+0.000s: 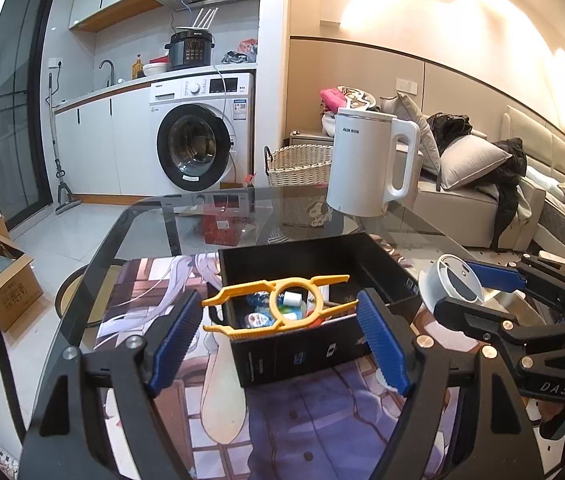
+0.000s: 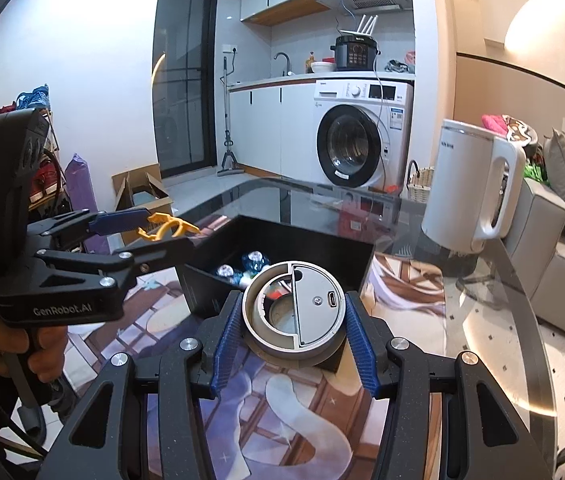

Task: Organize rigid objects
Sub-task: 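Carry the grey holder with the right tool while the left carries the yellow clip over the box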

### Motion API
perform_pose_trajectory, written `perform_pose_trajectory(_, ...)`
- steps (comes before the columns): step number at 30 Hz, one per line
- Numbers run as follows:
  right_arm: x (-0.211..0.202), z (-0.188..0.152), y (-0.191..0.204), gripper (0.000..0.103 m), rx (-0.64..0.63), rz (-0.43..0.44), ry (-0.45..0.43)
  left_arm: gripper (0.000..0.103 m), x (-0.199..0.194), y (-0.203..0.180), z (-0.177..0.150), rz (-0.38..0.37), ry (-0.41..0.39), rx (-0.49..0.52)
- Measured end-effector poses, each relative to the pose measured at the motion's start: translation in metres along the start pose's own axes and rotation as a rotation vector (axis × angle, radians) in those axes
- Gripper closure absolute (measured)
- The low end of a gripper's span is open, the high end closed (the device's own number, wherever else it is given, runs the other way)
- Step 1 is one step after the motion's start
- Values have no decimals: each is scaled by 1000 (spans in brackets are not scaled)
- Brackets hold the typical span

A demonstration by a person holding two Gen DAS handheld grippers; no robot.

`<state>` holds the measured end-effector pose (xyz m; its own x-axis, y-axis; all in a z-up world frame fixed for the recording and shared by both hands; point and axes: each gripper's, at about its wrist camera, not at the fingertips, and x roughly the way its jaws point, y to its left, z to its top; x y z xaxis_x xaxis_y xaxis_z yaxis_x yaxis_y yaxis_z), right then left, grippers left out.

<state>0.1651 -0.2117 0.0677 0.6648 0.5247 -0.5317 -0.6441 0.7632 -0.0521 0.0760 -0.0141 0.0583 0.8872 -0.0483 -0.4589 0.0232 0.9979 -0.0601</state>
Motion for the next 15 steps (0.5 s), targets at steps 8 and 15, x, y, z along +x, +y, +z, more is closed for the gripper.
perform_pose_trajectory(8,1,18,3,53,-31,3,-23,24,3,-5,10,-4,-25,8)
perform_pose_trajectory(15,5,32,3,53,-39,0,-48,24,5,-5,17,4,-42,20)
